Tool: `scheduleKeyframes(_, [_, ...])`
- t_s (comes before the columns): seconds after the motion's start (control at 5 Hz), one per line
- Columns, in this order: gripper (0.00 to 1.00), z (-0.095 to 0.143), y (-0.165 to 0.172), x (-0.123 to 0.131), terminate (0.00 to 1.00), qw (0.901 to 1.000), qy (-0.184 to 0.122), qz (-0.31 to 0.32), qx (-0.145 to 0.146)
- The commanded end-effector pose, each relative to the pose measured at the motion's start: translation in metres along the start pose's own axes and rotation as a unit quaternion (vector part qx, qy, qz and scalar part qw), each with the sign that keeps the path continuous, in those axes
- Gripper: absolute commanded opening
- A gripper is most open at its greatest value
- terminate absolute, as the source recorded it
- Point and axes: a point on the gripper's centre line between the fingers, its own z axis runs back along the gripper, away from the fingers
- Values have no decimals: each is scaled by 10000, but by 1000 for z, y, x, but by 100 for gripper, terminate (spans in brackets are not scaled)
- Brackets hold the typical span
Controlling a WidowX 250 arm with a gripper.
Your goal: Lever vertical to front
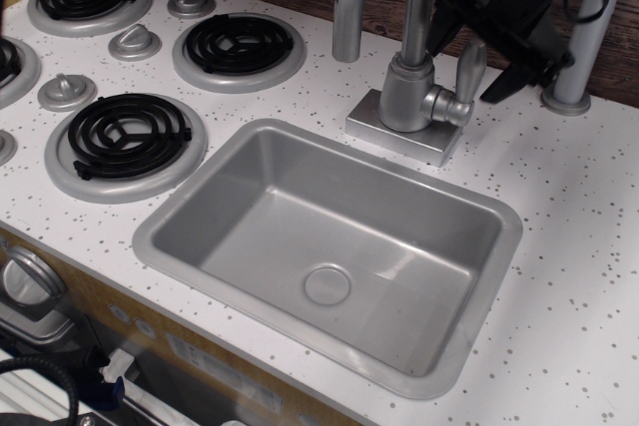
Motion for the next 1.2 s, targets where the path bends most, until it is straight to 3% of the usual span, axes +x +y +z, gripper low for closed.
scheduleKeyframes(0.0, [100,13,9,20,0,9996,-232,-135,-88])
scheduleKeyframes(0.2, [100,9,9,26,0,9994,-277,-203,-110])
scheduleKeyframes(0.4, [0,6,9,27,0,9995,-237,-169,-92])
scheduleKeyframes(0.8, [0,3,10,12,0,9997,243,-14,-8])
scheduleKeyframes(1.0, [0,4,8,-4,0,9966,811,111,-81])
